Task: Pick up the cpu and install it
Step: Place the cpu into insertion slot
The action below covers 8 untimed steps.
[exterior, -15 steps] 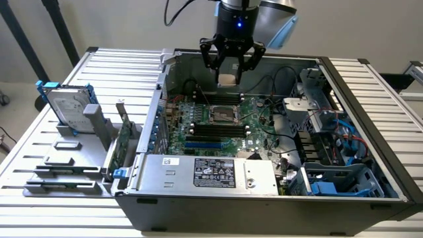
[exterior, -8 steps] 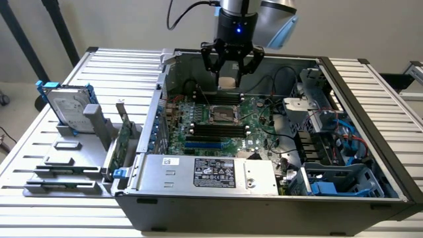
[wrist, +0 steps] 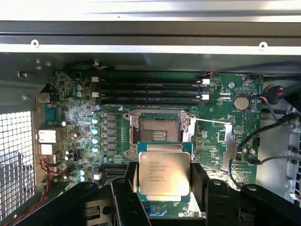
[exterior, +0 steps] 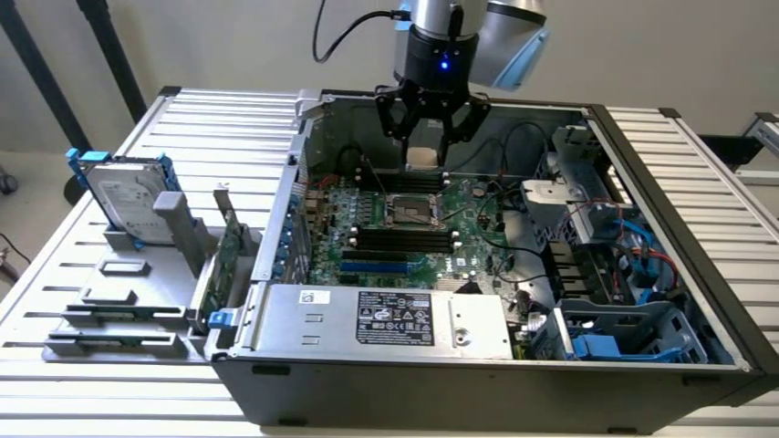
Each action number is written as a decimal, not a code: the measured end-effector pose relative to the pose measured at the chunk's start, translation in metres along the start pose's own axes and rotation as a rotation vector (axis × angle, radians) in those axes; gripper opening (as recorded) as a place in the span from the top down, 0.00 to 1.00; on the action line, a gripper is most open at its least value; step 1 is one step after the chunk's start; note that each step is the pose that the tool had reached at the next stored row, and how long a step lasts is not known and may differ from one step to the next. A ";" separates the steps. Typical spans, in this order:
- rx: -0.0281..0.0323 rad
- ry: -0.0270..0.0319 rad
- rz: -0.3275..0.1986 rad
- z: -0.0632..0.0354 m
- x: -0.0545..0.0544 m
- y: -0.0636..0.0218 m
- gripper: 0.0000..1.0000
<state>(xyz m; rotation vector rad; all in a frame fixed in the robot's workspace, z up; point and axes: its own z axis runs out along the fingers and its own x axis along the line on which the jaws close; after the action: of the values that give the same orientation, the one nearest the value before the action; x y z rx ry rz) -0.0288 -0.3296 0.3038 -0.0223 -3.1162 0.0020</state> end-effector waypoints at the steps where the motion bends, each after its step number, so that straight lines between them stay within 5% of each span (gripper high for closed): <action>1: 0.0000 0.0000 0.000 0.0000 0.000 0.0000 0.45; 8: 0.0000 0.0000 0.000 0.0000 0.000 0.0000 0.45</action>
<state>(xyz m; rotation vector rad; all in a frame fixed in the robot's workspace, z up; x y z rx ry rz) -0.0288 -0.3295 0.3038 -0.0223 -3.1162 0.0020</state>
